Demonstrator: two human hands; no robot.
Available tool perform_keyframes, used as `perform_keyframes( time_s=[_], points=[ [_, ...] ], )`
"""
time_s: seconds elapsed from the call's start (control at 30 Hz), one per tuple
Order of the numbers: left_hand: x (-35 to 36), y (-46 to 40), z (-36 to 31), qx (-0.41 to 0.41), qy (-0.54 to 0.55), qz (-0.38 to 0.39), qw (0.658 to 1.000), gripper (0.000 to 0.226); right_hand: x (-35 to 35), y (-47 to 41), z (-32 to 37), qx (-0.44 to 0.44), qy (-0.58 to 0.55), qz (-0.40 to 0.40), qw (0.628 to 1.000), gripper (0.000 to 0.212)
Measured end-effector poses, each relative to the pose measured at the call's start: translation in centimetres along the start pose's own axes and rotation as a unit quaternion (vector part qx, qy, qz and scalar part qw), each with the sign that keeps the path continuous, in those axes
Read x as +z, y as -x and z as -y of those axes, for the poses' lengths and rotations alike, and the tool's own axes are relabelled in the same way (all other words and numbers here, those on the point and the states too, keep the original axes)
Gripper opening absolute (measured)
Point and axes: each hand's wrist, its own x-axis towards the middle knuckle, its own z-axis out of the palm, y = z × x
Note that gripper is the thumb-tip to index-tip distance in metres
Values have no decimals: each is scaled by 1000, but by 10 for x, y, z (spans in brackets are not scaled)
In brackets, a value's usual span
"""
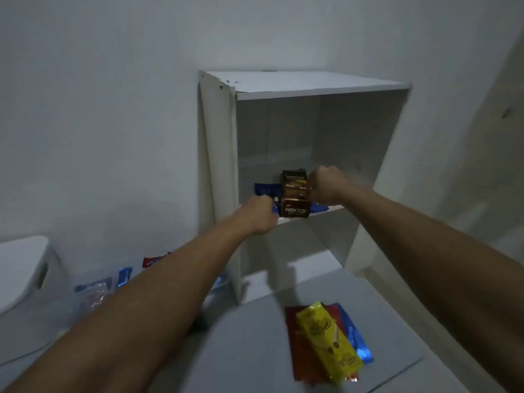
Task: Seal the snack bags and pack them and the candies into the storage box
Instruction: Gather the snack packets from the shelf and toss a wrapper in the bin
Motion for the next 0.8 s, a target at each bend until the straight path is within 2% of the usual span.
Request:
perform_keyframes(
  time_s=[0.13, 0.33, 0.4, 0.5, 0.53, 0.67, 0.8],
  points=[
    [7, -28, -6, -89, 116, -44, 988, 6, 11, -21, -1, 48, -62, -16, 997, 30],
    [16, -62, -12, -208, 233, -109, 944, 11, 27, -44, -3, 93, -99, -2, 991, 52],
    [18, -73, -13, -240, 321, -116, 909, 12, 30, -52, -8, 94, -120, 14, 988, 52],
    [18, -79, -21, -278, 482, -122, 822, 18, 27, -59, -16, 94, -151, 27, 984, 51],
    [19, -82, -22, -289, 499, -132, 807, 18, 26, -60, -18, 96, -155, 27, 983, 52],
    [25, -83, -27, -312, 486, -134, 805, 12, 30, -62, -25, 90, -130, 16, 987, 61],
    [23, -86, -33, -305, 475, -130, 815, 19, 24, -65, -36, 95, -165, 26, 981, 53]
  ],
)
